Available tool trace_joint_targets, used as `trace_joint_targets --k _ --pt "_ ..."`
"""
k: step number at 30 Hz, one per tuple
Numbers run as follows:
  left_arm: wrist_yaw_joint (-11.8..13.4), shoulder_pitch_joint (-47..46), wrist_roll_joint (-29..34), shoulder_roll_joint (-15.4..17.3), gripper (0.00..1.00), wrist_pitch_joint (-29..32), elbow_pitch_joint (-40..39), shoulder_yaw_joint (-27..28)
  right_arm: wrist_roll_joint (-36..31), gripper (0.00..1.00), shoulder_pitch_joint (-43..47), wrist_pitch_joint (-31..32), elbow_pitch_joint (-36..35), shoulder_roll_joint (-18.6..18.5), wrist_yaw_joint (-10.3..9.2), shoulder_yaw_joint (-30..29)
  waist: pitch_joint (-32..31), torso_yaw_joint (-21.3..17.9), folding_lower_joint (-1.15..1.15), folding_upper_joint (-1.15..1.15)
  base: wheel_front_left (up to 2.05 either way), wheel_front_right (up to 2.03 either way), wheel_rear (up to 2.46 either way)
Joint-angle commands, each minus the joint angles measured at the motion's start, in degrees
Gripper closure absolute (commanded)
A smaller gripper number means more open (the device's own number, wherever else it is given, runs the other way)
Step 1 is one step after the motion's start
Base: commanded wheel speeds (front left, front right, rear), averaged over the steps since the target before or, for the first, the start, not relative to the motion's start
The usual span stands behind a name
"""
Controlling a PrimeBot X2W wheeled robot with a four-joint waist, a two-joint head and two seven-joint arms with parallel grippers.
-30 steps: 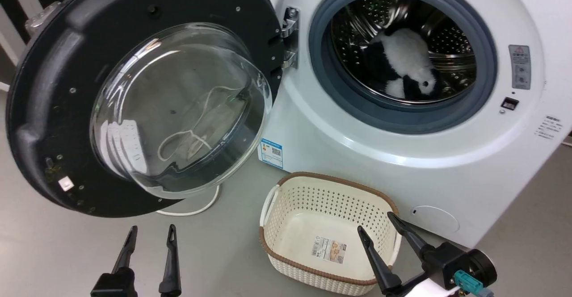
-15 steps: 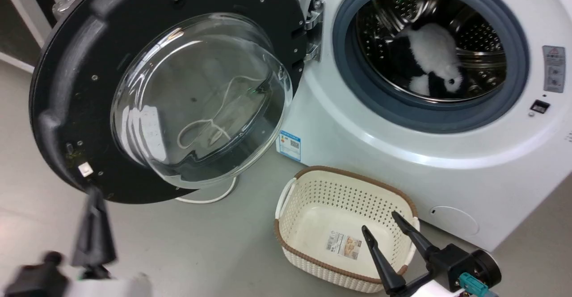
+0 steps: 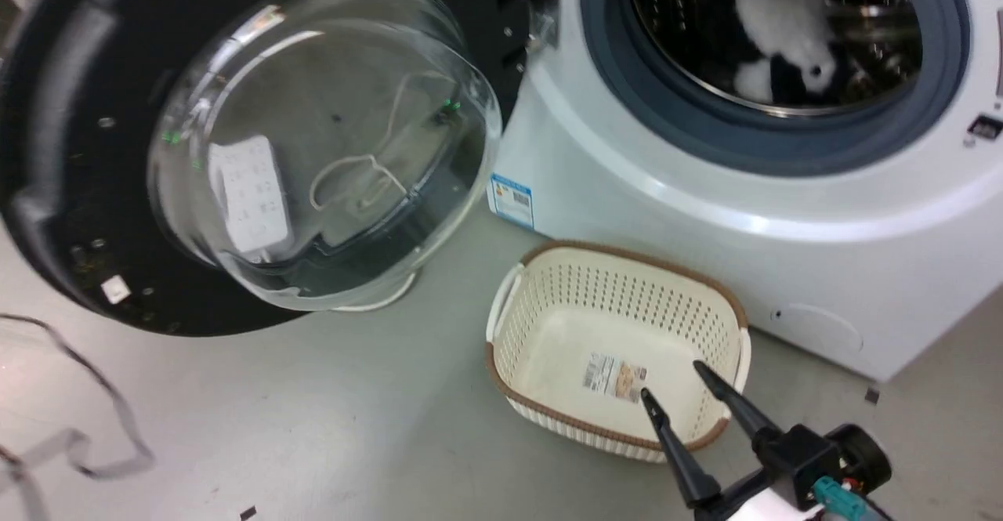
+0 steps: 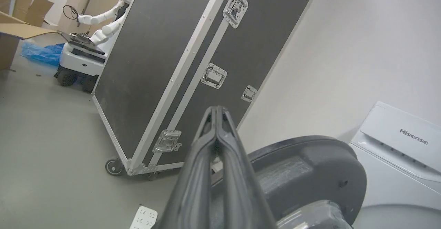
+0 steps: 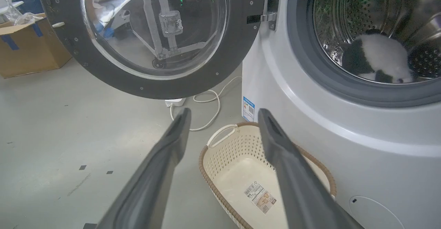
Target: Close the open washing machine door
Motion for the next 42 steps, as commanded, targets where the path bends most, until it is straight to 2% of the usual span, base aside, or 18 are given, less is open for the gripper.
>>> trace_joint_targets --k 1,6,10,13,17,23,27,30,33,36,38,42 --pt "0.6 -1.9 -1.7 1.2 1.00 1.8 1.9 1.0 0.0 0.00 -1.2 -0.4 -0.2 -0.5 0.05 0.1 1.3 -1.2 -0.01 0.00 0.00 0.00 0.00" --pt "4.5 -9.5 -8.5 6.8 1.00 11.4 13.6 3.8 0.2 0.00 -2.3 -0.4 -0.5 -1.4 0.05 0.4 2.9 -3.0 -0.01 0.00 0.00 0.00 0.00" --pt "7.5 -14.3 -15.0 7.7 1.00 20.2 21.5 4.9 0.3 0.00 -2.5 -0.4 -0.6 -2.0 0.05 0.3 3.5 -3.8 -0.01 0.00 0.00 0.00 0.00" --pt "8.4 -16.1 -19.6 8.3 1.00 25.6 26.0 6.6 0.3 0.00 -2.6 -0.4 -0.6 -2.3 0.05 0.6 3.6 -4.5 -0.01 0.00 0.00 0.00 0.00" --pt "8.3 -16.8 -24.2 8.8 1.00 30.7 29.5 8.5 0.5 0.00 -2.8 -0.4 -0.7 -2.5 0.05 0.2 3.6 -5.1 -0.01 0.00 0.00 0.00 0.00" --pt "6.2 -14.7 -27.1 8.3 1.00 39.9 30.3 6.2 0.7 0.00 -2.3 -0.4 -0.5 -2.8 0.05 -0.2 2.3 -5.1 -0.01 0.00 0.00 0.00 0.00" --pt "4.6 -11.2 -28.7 6.8 1.00 46.4 27.7 4.0 0.7 0.00 -1.9 -0.4 -0.2 -2.2 0.05 -0.4 1.0 -5.2 -0.01 0.00 0.00 0.00 0.00" --pt "2.9 -7.8 -31.7 4.4 1.00 52.3 23.5 2.7 0.7 0.00 -1.6 -0.4 -0.1 -1.7 0.05 -0.7 -0.3 -5.3 -0.01 0.00 0.00 0.00 0.00" --pt "2.5 -3.8 -33.8 1.4 1.00 56.8 17.8 1.3 0.7 0.00 -1.3 -0.4 -0.1 -1.1 0.05 -1.4 -1.7 -5.5 -0.01 0.00 0.00 0.00 0.00" --pt "3.4 0.6 -34.8 -2.4 1.00 59.6 11.6 -0.5 0.6 0.00 -0.9 -0.4 -0.1 -0.5 0.05 -2.5 -3.4 -5.9 -0.01 0.00 0.00 0.00 0.00" --pt "4.8 3.2 -36.0 -5.4 1.00 61.0 8.3 -1.4 0.5 0.00 -0.6 -0.4 -0.1 -0.1 0.05 -3.6 -4.5 -6.3 -0.01 0.00 0.00 0.00 0.00" --pt "6.8 8.3 -37.1 -10.1 1.00 61.7 3.2 -2.7 0.0 0.00 -0.3 -0.4 -0.3 0.6 0.05 -5.7 -6.3 -8.2 -0.01 0.00 0.00 0.00 0.00"
